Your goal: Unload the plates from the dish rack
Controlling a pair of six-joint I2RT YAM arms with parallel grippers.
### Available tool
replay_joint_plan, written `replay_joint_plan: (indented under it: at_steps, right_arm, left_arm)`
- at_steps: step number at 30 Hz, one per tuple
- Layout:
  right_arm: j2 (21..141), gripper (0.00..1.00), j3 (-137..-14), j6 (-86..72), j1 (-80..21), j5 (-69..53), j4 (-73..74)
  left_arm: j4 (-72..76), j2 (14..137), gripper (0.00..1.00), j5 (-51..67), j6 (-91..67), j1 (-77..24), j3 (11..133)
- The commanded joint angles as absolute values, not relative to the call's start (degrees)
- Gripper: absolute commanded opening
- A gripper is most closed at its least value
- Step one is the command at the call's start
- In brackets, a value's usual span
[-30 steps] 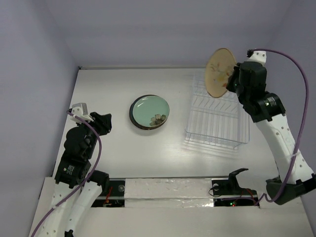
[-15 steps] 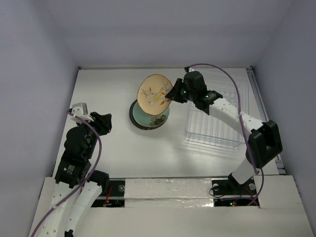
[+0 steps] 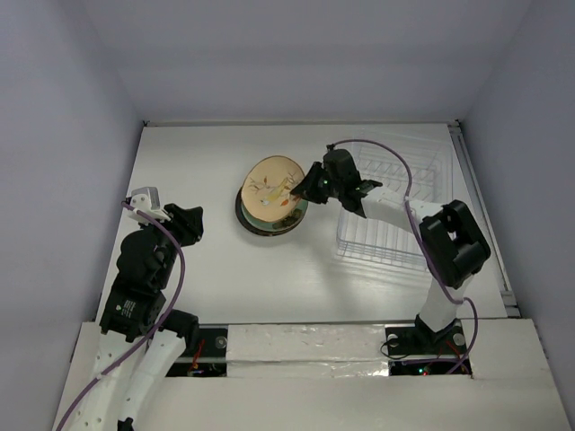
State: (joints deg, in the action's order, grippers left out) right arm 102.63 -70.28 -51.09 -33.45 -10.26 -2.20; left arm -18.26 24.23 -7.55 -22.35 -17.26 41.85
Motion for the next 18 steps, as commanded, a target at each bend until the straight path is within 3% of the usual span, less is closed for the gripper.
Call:
replay_joint_plan:
  at_steps: [1, 7, 10, 14, 18]
  right_arm:
    - [101.69, 0.00, -69.35, -55.02, -33.93, -13.71, -15.47]
    - [102.92, 0.03, -66.89, -55.46, -34.45, -14.68, -16.52]
    - [103.18, 0.17, -65.74, -55.20, -34.45, -14.51, -15.39]
    - [102.66, 0.45, -65.48, -52.30, -35.07, -12.31, -9.25]
    - [101.16, 0.65, -64.95, -48.88, -35.68, -10.38, -5.73]
  left_arm:
    - [-15.64, 24.52, 0.31, -7.47, -21.71, -17.49, 41.66]
    - [-15.64, 24.43, 0.31, -7.56, -21.80, -17.49, 41.66]
    - [-15.73, 24.26, 0.31, -7.56, -21.88, -17.49, 41.66]
    - [-15.73, 24.26, 0.31, -7.65, -21.88, -17.49, 41.66]
    - [-15.64, 24.08, 0.31, -7.56, -21.80, -17.49, 41.66]
